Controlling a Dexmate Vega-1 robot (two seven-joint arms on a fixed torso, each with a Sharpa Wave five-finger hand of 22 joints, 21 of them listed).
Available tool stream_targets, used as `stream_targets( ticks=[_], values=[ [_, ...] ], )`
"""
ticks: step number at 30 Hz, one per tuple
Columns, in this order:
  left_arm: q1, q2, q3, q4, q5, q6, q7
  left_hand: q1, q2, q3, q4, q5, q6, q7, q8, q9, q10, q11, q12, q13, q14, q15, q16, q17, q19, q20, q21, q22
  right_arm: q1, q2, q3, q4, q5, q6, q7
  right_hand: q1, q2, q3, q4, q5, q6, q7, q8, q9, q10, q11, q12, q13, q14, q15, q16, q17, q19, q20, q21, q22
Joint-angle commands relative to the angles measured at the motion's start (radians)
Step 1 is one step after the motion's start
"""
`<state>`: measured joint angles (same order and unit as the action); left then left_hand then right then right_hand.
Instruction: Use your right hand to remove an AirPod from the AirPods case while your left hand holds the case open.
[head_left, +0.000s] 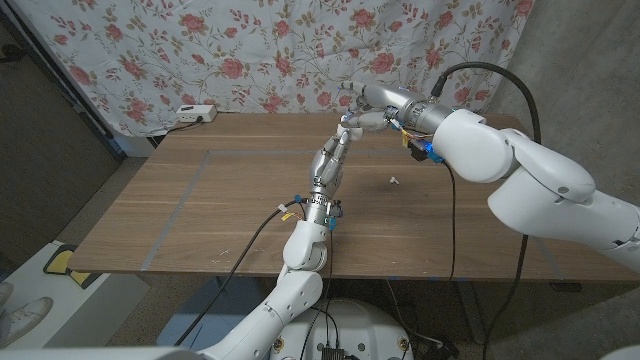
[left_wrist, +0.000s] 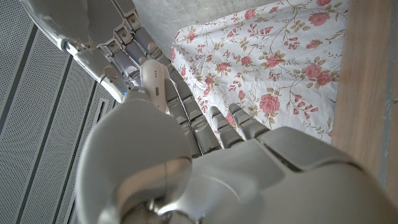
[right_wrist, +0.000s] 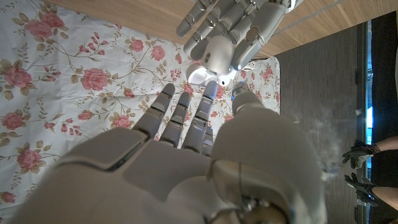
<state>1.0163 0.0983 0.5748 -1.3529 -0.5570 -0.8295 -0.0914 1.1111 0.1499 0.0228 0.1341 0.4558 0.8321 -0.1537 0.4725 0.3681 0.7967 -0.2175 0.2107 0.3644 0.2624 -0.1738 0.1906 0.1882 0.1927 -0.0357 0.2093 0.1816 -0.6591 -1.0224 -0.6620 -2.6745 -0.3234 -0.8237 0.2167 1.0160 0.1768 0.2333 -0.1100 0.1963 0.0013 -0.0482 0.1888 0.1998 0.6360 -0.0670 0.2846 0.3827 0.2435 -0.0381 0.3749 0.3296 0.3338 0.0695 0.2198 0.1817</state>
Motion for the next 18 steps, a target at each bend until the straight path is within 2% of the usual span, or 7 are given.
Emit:
stream_targets(
  ticks=[1, 5, 11, 13, 18],
  values=[
    [0.008, 0.013, 0.001, -0.019, 0.035, 0.01, 0.044, 0.011, 0.0, -0.006, 0.003, 0.004, 0.04, -0.033, 0.006, 0.007, 0.004, -0.003, 0.003, 0.003, 0.006, -0.014, 0.007, 0.004, 0.0, -0.008, -0.004, 0.0, 0.018, 0.001, -0.036, -0.01, -0.075, -0.011, 0.044, -0.009, -0.002, 0.001, 0.005, 0.003, -0.005, 0.009, 0.006, 0.003, 0.015, 0.002, 0.006, -0.001, 0.017, -0.029, 0.011, -0.001, 0.009, -0.005, 0.006, 0.002],
    [0.011, 0.025, 0.004, -0.039, 0.041, 0.035, 0.057, 0.011, 0.001, -0.007, 0.004, 0.005, 0.042, -0.032, 0.007, 0.007, 0.005, -0.003, 0.003, 0.004, 0.006, -0.014, 0.007, 0.004, 0.0, -0.008, -0.005, -0.001, 0.018, 0.002, -0.04, -0.011, -0.099, -0.009, 0.062, -0.017, -0.001, 0.001, 0.011, 0.002, -0.007, 0.011, 0.006, 0.003, 0.018, 0.005, 0.005, -0.002, 0.019, -0.028, 0.01, -0.003, 0.012, -0.007, 0.007, 0.002],
    [0.003, 0.021, 0.009, -0.023, 0.023, 0.013, 0.034, 0.012, 0.002, -0.009, 0.005, 0.006, 0.042, -0.03, 0.006, 0.007, 0.006, -0.003, 0.004, 0.004, 0.006, -0.014, 0.007, 0.004, 0.0, -0.008, -0.005, -0.001, 0.018, 0.01, -0.047, -0.014, -0.135, -0.01, 0.091, -0.022, -0.001, 0.002, 0.014, 0.003, -0.013, 0.012, 0.005, 0.002, 0.016, 0.005, 0.002, -0.004, 0.017, -0.027, 0.006, -0.006, 0.013, -0.007, 0.007, 0.002],
    [0.007, 0.024, 0.006, -0.03, 0.063, 0.013, 0.061, 0.013, 0.002, -0.009, 0.005, 0.006, 0.041, -0.03, 0.006, 0.007, 0.006, -0.003, 0.004, 0.004, 0.007, -0.013, 0.007, 0.004, 0.0, -0.008, -0.005, -0.001, 0.015, 0.015, -0.047, -0.014, -0.144, -0.011, 0.097, -0.023, -0.001, 0.003, 0.015, 0.003, -0.014, 0.012, 0.005, 0.002, 0.015, 0.006, 0.001, -0.004, 0.016, -0.027, 0.005, -0.007, 0.013, -0.006, 0.007, 0.002],
    [0.007, 0.025, 0.01, -0.031, 0.059, 0.011, 0.06, 0.014, 0.002, -0.011, 0.006, 0.006, 0.041, -0.032, 0.005, 0.007, 0.006, -0.003, 0.004, 0.004, 0.006, -0.014, 0.006, 0.004, 0.0, -0.009, -0.005, -0.001, -0.001, 0.025, -0.033, -0.014, -0.149, -0.004, 0.098, -0.025, 0.003, 0.007, 0.017, 0.004, -0.014, 0.011, 0.006, 0.002, 0.011, 0.012, -0.004, -0.006, 0.015, -0.028, 0.003, -0.008, 0.013, -0.006, 0.007, 0.002]
  ],
)
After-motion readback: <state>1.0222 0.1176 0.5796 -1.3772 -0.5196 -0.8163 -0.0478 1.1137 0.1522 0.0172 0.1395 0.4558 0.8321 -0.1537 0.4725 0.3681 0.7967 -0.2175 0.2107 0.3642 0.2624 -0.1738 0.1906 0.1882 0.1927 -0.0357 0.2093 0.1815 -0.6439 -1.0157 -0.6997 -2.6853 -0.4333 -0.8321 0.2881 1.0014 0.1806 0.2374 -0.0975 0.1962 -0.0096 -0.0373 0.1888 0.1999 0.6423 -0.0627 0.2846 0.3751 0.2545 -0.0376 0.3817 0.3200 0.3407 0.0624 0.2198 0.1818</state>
